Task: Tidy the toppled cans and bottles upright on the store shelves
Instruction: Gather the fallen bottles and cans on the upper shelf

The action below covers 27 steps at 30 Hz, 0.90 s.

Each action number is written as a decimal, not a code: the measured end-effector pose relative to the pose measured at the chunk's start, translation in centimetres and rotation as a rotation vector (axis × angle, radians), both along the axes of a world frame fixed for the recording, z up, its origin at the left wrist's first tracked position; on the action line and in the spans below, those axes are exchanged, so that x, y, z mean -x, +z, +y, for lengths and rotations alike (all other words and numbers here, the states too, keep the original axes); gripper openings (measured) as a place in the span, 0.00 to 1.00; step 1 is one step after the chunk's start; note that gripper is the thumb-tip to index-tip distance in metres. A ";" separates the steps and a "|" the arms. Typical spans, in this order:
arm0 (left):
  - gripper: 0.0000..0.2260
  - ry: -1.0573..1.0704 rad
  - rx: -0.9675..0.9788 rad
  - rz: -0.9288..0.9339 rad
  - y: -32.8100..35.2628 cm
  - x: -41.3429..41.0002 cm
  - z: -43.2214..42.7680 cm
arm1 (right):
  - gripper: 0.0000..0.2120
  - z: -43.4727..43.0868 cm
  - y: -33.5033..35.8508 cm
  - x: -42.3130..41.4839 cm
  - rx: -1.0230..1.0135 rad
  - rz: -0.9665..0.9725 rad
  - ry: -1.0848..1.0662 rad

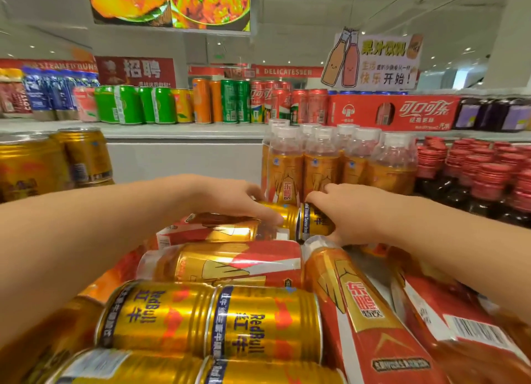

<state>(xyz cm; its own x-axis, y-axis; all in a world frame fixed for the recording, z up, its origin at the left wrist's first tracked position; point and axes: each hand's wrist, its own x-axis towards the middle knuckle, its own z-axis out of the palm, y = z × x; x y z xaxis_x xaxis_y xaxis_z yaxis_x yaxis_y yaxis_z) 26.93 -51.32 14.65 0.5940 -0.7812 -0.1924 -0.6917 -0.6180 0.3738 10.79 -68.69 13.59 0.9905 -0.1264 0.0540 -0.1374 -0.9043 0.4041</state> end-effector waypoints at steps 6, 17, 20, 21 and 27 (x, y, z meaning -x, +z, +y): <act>0.33 -0.012 0.199 -0.103 0.1 0.8 1.1 | 0.41 0.2 0.7 0.4 -0.033 -0.080 0.049; 0.30 0.089 0.715 -0.221 3.9 8.9 10.9 | 0.36 4.3 7.0 4.8 -0.215 -0.424 0.367; 0.30 0.161 0.732 -0.362 4.3 12.1 14.9 | 0.34 6.7 7.3 5.9 -0.280 -0.493 0.464; 0.30 0.182 0.749 -0.388 4.1 13.1 16.3 | 0.32 7.7 7.3 6.2 -0.296 -0.486 0.498; 0.31 0.333 0.837 -0.477 1.4 17.1 25.7 | 0.30 14.8 6.6 6.1 -0.318 -0.451 0.684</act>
<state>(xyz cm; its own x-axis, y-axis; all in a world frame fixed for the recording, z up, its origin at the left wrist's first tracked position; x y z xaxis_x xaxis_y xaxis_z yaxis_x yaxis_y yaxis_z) 9.88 -25.60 16.02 0.6777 -0.3370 0.6536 -0.7221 -0.4728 0.5050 4.66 -53.87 20.21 0.7475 0.4112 0.5216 0.3900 -0.9074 0.1565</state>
